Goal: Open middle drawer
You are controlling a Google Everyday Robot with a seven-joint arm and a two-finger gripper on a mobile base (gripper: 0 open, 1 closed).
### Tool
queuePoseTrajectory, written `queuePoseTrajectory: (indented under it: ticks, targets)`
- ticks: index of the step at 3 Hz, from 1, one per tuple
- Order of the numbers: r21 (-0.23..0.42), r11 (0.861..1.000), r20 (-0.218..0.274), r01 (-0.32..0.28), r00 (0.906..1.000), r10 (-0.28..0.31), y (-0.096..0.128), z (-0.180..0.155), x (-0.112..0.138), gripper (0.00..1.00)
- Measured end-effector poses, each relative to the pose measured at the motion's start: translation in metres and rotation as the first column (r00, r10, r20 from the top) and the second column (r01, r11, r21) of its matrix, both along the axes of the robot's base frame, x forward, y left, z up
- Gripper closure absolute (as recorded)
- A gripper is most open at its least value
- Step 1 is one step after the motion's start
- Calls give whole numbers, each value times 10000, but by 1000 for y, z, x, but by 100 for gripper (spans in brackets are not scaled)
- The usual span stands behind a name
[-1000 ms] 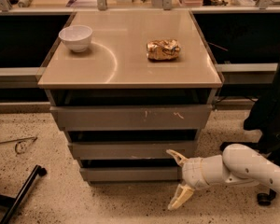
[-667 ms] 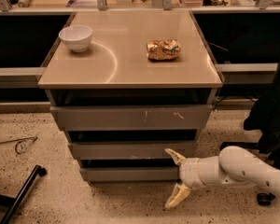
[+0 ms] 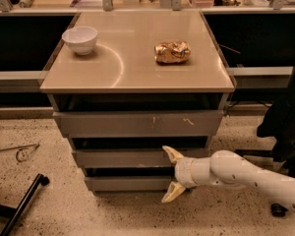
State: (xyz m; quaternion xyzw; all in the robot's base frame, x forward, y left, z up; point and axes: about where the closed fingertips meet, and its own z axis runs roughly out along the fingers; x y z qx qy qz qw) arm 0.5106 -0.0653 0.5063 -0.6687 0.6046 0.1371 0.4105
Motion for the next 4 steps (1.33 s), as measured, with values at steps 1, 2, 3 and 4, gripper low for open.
queuePoseTrajectory:
  ticks: [1,2,3,4]
  targets:
    - [-211,9998,122,72,9999,-70,5,-17,25,0]
    - [-594,9980,-353,210,9991,-232,7,-59,69,0]
    - [-592,9980,-359,205,9991,-227,7,-59,70,0]
    - [-597,9982,-666,99,9977,-139,17,-77,76,0]
